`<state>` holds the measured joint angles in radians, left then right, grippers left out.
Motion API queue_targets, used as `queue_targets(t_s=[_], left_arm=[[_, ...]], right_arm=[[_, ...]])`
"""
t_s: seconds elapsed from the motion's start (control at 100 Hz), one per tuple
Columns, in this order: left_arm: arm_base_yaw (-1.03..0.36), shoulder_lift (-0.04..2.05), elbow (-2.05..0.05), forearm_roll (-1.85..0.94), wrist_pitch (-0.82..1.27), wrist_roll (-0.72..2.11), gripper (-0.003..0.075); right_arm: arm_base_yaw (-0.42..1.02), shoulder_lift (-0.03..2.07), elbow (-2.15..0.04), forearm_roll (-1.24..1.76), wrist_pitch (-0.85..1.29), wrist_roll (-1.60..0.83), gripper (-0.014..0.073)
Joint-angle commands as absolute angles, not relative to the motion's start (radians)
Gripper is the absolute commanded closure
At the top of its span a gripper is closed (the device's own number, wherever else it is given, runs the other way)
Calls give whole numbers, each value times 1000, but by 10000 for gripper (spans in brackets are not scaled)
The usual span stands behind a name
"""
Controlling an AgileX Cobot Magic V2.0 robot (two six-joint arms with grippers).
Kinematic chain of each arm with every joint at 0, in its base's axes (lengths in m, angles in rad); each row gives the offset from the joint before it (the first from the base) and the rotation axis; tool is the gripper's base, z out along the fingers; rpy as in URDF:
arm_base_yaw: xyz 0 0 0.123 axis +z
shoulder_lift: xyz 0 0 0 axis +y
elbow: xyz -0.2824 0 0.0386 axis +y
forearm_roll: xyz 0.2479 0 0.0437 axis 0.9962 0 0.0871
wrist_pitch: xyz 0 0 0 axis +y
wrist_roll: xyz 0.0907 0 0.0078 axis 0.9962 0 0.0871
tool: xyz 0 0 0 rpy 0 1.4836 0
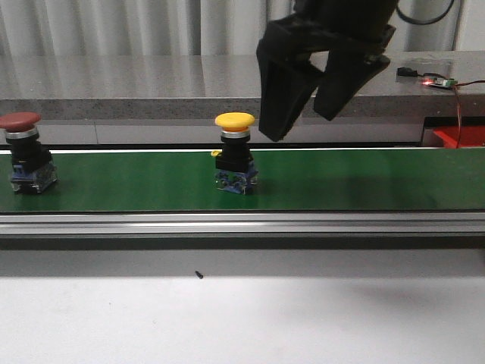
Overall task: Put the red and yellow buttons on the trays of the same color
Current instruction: 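Move the right gripper above the yellow button riding the belt, then grasp the yellow button off the belt with the right gripper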
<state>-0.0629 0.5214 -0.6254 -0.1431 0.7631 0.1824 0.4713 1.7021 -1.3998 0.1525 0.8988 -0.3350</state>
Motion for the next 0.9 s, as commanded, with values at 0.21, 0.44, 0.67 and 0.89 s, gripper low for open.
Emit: queue_targets(t_s=[0.21,0.44,0.67,0.89], left_arm=[[-70,524,-651,-155,702,171,739],[-70,524,-651,-155,702,171,739],[-70,524,-651,-155,702,171,739],[-70,524,-651,-155,702,171,739]], right_arm=[[470,1723,-1463,233,802,-392,-61],[470,1750,-1463,298,724,-408,-32],[466,1761,-1463,294,758,-408,394],[461,1716,-1463,294,748,-397,482]])
